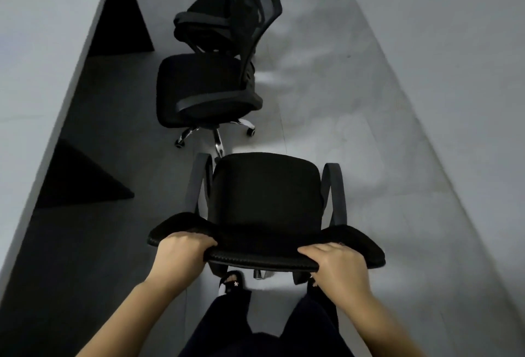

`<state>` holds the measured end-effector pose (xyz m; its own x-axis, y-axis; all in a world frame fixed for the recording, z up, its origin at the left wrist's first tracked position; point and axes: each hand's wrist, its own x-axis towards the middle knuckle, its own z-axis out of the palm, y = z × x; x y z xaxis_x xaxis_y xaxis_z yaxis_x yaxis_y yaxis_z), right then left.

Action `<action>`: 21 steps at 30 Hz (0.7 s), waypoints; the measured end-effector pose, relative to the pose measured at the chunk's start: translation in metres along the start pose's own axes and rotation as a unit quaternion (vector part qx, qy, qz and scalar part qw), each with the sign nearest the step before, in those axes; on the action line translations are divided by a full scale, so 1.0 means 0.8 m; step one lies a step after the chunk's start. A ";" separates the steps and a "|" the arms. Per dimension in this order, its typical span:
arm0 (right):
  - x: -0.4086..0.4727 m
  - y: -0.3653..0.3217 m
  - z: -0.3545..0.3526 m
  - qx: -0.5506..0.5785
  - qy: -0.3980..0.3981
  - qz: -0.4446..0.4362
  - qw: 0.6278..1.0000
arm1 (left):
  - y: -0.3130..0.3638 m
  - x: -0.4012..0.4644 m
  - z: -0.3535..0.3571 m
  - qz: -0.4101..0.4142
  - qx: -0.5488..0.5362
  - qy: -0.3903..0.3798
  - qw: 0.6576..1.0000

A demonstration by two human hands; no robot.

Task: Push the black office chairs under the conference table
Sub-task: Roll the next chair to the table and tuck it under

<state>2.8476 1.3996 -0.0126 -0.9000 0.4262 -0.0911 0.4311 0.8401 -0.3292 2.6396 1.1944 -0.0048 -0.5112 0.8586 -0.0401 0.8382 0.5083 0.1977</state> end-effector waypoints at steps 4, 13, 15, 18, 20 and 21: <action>0.035 0.045 -0.014 -0.008 -0.020 -0.130 0.991 | 0.052 -0.032 0.017 -0.137 0.005 0.040 0.990; 0.168 0.069 -0.042 -0.073 -0.086 -0.319 0.941 | 0.130 -0.038 0.035 -0.370 -0.014 0.022 0.929; 0.195 0.054 -0.041 -0.084 -0.109 -0.353 0.925 | 0.130 -0.036 0.034 -0.408 -0.004 0.021 0.913; 0.233 0.028 -0.035 -0.095 -0.132 -0.408 0.899 | 0.123 -0.038 0.036 -0.455 -0.015 0.025 0.890; 0.258 0.008 -0.027 -0.096 -0.142 -0.439 0.882 | 0.116 -0.041 0.035 -0.481 -0.015 0.026 0.876; 0.269 -0.002 -0.025 -0.097 -0.146 -0.452 0.874 | 0.113 -0.042 0.036 -0.489 -0.012 0.025 0.872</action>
<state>2.6541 1.4965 -0.0131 -0.8441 -0.5222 -0.1222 -0.4882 0.8425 -0.2279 2.7381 1.2139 -0.0135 -0.9873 0.0103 -0.1586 -0.0078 0.9936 0.1129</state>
